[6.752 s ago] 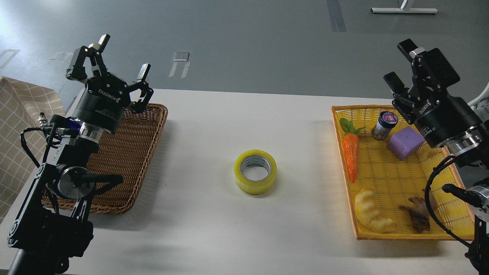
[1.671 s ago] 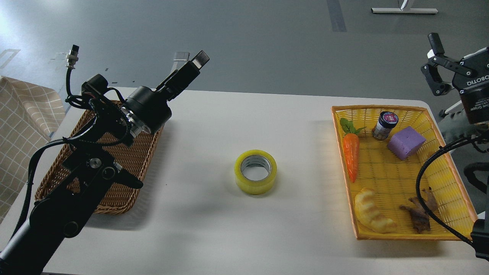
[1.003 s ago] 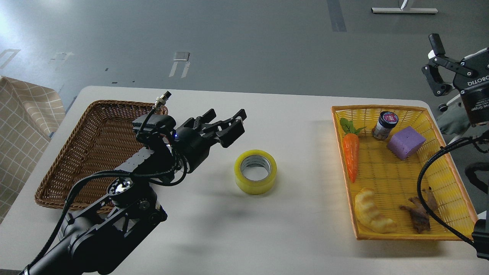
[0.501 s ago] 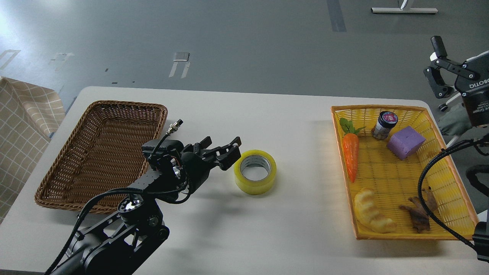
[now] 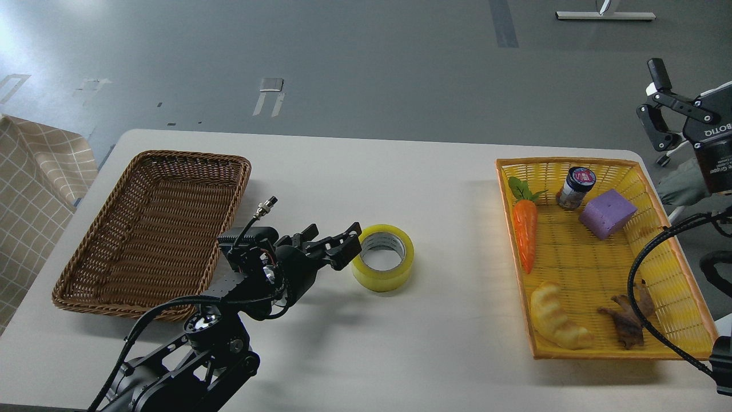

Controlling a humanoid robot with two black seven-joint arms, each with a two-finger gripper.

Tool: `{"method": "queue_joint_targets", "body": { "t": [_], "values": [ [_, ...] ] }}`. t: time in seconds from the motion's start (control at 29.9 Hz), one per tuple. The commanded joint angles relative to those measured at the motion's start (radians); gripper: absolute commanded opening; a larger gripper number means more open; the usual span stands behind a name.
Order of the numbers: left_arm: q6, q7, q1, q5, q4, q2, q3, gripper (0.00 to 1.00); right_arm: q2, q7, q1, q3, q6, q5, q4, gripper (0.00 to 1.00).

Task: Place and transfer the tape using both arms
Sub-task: 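Position the left gripper around the tape roll's rim and close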

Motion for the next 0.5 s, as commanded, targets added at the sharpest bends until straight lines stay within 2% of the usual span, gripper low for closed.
{"method": "queue_joint_targets", "body": {
  "t": [0.0,0.47],
  "values": [
    [0.001,-0.001,0.0,0.0,-0.001,-0.002,0.001,0.98,0.001,-0.011,0.008,-0.002,0.0,0.0,0.0,1.0],
    [-0.002,-0.001,-0.001,0.0,0.011,-0.005,0.002,0.98,-0.002,-0.012,0.008,-0.013,0.0,-0.002,-0.001,1.0]
  ]
}}
